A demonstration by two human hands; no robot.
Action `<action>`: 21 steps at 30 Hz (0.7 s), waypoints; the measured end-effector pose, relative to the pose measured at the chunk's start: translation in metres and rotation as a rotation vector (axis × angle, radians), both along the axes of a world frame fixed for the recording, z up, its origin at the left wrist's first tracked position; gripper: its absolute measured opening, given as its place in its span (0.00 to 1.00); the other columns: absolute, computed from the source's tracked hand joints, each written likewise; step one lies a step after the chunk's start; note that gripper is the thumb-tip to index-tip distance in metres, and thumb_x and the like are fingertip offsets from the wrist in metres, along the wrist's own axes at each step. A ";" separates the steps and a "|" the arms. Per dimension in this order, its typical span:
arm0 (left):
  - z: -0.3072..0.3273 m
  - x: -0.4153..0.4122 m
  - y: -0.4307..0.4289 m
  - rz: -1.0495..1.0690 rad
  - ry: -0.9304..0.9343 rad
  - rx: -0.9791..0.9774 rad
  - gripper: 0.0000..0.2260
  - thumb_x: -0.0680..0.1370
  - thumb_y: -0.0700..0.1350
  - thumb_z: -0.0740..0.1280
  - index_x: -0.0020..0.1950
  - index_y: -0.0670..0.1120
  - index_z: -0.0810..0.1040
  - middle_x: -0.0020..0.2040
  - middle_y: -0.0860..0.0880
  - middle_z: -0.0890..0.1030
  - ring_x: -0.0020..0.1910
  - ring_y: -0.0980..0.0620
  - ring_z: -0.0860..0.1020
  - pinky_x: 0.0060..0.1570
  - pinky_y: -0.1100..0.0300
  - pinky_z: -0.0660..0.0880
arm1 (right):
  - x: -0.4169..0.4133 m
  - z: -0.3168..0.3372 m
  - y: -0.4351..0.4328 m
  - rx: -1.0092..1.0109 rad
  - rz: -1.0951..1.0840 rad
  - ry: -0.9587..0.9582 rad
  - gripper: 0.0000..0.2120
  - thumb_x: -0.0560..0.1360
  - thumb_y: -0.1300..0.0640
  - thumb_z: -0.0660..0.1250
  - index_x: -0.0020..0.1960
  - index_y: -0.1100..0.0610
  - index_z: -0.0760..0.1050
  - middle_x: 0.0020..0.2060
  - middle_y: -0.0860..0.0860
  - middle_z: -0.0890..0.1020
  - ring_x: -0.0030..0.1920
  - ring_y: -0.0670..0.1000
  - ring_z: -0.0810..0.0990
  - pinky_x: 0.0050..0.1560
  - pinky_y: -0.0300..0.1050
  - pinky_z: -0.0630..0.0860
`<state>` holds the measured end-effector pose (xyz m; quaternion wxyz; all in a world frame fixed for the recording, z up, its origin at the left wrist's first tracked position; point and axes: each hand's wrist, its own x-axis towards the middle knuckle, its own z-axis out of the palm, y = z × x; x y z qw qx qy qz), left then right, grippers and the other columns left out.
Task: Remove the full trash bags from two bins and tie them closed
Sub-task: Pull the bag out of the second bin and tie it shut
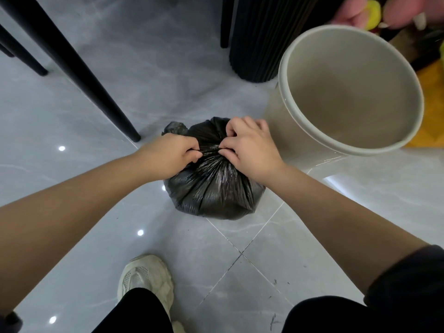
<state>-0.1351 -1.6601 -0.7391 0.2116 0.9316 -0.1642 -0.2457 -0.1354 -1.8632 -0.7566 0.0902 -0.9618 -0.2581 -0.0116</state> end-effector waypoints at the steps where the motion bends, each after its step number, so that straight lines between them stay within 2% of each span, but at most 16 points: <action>1: -0.002 -0.004 0.000 0.002 0.045 -0.027 0.08 0.79 0.49 0.61 0.41 0.51 0.74 0.38 0.50 0.78 0.40 0.50 0.75 0.43 0.55 0.72 | 0.001 0.003 -0.001 -0.047 0.014 -0.065 0.09 0.73 0.48 0.66 0.42 0.50 0.82 0.44 0.50 0.74 0.49 0.55 0.74 0.48 0.48 0.57; 3: -0.008 -0.016 0.002 -0.021 0.115 -0.044 0.08 0.79 0.48 0.61 0.41 0.49 0.71 0.37 0.50 0.76 0.40 0.48 0.74 0.42 0.56 0.70 | 0.002 0.013 0.004 -0.097 0.011 -0.023 0.10 0.75 0.49 0.64 0.46 0.51 0.83 0.44 0.51 0.76 0.47 0.56 0.75 0.45 0.48 0.57; 5: -0.015 -0.029 0.004 -0.044 0.119 -0.019 0.11 0.80 0.49 0.59 0.39 0.47 0.68 0.38 0.48 0.75 0.40 0.46 0.74 0.42 0.53 0.72 | 0.002 0.020 0.010 -0.048 -0.099 0.102 0.12 0.76 0.51 0.61 0.48 0.51 0.82 0.44 0.49 0.80 0.46 0.55 0.78 0.43 0.46 0.68; 8: -0.016 -0.047 -0.002 -0.057 0.004 0.005 0.13 0.80 0.51 0.56 0.39 0.47 0.65 0.37 0.49 0.73 0.38 0.45 0.73 0.40 0.50 0.73 | -0.001 0.026 0.019 0.180 -0.313 0.302 0.10 0.72 0.56 0.61 0.39 0.53 0.82 0.33 0.48 0.83 0.37 0.49 0.80 0.41 0.42 0.78; 10: -0.015 -0.056 -0.017 -0.069 -0.083 0.011 0.13 0.81 0.52 0.54 0.39 0.47 0.63 0.38 0.47 0.74 0.39 0.42 0.75 0.39 0.52 0.72 | -0.003 0.028 0.024 0.436 -0.465 0.532 0.11 0.71 0.61 0.62 0.35 0.55 0.82 0.28 0.47 0.83 0.27 0.44 0.79 0.37 0.35 0.78; 12: -0.017 -0.061 -0.030 -0.102 -0.151 0.047 0.12 0.81 0.52 0.52 0.41 0.48 0.63 0.42 0.45 0.78 0.42 0.41 0.78 0.38 0.53 0.72 | -0.003 0.031 0.031 0.640 -0.627 0.742 0.10 0.72 0.64 0.62 0.39 0.57 0.81 0.30 0.50 0.84 0.21 0.43 0.77 0.25 0.32 0.73; 14: -0.022 -0.064 -0.036 -0.155 -0.197 0.098 0.11 0.82 0.51 0.51 0.43 0.48 0.66 0.45 0.44 0.80 0.43 0.41 0.79 0.37 0.54 0.69 | -0.003 0.034 0.036 0.860 -0.818 1.001 0.07 0.76 0.64 0.61 0.45 0.59 0.78 0.32 0.53 0.84 0.20 0.42 0.76 0.19 0.31 0.67; 16: -0.024 -0.065 -0.035 -0.208 -0.199 0.139 0.13 0.82 0.50 0.51 0.44 0.47 0.69 0.45 0.43 0.80 0.43 0.41 0.79 0.38 0.54 0.71 | -0.001 0.036 0.037 0.975 -0.934 1.201 0.06 0.78 0.65 0.60 0.46 0.59 0.76 0.27 0.51 0.83 0.20 0.40 0.75 0.19 0.30 0.68; 18: -0.023 -0.063 -0.029 -0.257 -0.125 0.141 0.14 0.81 0.51 0.52 0.44 0.46 0.72 0.44 0.44 0.81 0.44 0.43 0.79 0.41 0.54 0.74 | -0.002 0.039 0.032 0.876 -0.883 1.196 0.06 0.78 0.64 0.61 0.50 0.60 0.76 0.25 0.50 0.81 0.20 0.41 0.75 0.22 0.31 0.72; 21: -0.012 -0.047 -0.015 -0.259 -0.002 0.112 0.18 0.77 0.59 0.54 0.41 0.48 0.75 0.39 0.49 0.81 0.40 0.48 0.78 0.41 0.56 0.75 | -0.004 0.044 0.023 0.412 -0.572 0.925 0.09 0.76 0.63 0.61 0.47 0.58 0.80 0.31 0.53 0.83 0.25 0.47 0.79 0.28 0.38 0.78</action>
